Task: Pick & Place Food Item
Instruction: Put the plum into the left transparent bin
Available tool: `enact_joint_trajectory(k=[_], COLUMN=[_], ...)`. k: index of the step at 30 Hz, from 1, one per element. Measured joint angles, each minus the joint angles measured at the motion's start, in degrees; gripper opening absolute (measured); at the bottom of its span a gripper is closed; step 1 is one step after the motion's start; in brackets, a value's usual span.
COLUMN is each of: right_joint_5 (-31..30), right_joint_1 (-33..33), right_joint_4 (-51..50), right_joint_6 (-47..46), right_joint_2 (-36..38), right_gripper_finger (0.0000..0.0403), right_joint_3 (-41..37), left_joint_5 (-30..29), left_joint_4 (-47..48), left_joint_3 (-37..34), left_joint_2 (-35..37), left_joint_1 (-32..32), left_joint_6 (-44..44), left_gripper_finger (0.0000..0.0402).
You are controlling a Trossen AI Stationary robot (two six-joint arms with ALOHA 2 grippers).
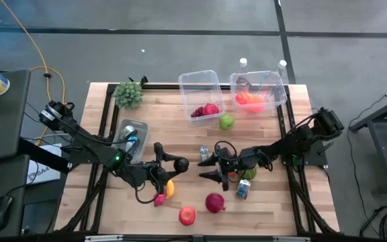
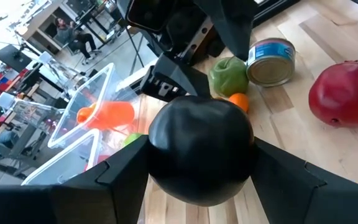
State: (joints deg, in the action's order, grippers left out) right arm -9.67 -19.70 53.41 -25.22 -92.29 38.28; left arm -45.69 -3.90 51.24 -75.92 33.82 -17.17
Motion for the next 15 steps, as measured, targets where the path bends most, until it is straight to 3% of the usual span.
enact_joint_trajectory(k=[8, 15], right_joint_5=[-0.8, -2.4], right_joint_1=[0.0, -1.2], right_joint_4=[0.4, 2.1], right_joint_6=[3.0, 5.9], right_joint_2=[0.0, 0.0], right_gripper_finger=[0.0221, 0.0284], right_joint_3=[0.0, 0.0], left_joint_5=[0.1, 0.1], left_joint_4=[0.0, 0.0], left_joint_3=[0.0, 0.0], left_joint_2=[0.0, 0.0], left_joint_1=[0.0, 0.0], left_joint_6=[-0.5, -0.7], left_gripper_finger=[0.0238, 0.0238])
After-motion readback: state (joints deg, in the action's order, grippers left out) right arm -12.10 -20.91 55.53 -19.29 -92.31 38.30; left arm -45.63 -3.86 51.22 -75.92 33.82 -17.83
